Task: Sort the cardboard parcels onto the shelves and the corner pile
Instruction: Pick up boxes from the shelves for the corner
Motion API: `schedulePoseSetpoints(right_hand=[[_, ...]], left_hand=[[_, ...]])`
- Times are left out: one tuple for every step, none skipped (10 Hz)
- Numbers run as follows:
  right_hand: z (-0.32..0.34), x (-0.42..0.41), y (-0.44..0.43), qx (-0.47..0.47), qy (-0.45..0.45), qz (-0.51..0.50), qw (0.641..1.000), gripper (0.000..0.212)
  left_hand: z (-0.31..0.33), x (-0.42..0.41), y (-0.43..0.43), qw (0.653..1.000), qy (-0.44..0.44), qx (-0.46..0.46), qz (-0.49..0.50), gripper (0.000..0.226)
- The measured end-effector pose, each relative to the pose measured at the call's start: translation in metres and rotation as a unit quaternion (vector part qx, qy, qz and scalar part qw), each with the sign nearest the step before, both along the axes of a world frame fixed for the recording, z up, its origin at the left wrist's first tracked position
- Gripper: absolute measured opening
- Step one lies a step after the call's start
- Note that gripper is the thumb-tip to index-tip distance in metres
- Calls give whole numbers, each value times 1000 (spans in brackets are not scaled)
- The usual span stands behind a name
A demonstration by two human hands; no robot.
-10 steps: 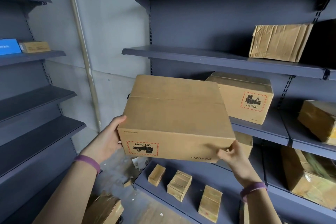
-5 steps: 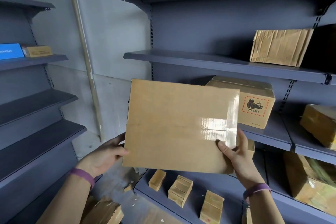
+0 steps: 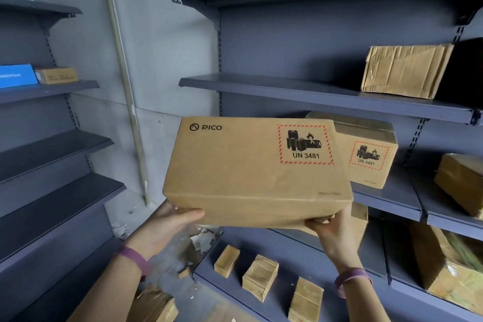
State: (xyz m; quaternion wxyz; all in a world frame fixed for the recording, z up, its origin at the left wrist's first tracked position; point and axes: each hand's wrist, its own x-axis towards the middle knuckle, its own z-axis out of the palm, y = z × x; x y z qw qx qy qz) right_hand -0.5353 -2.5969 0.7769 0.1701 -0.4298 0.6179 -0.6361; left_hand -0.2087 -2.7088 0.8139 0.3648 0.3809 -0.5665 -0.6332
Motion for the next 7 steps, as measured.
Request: schedulePoseSetpoints(right_hand=[[-5,-1,-4,17,19,-27,999,63],[-7,1,-6,6,41,-53,998,57],[-7,9,-5,-11,81,-92,992,57],[15,23,5,-21,31,-45,998,42],[16,22,9,-54,-49,73,995,37],[11,24,9,-77,-171,167,968,75],[17,36,6,-82,-363,179,911,98]], left_hand=[[-3,3,0,996,81,9,-28,108],[-5,2,0,997,81,19,-8,59],[-15,0,-3,998,58,-3,8,97],[-19,3,-7,995,98,-14,-18,84],[-23,7,-18,992,123,-5,-1,68],[-18,14,-22,981,184,-42,-31,98],[-14,12,-19,979,178,-90,-45,81]])
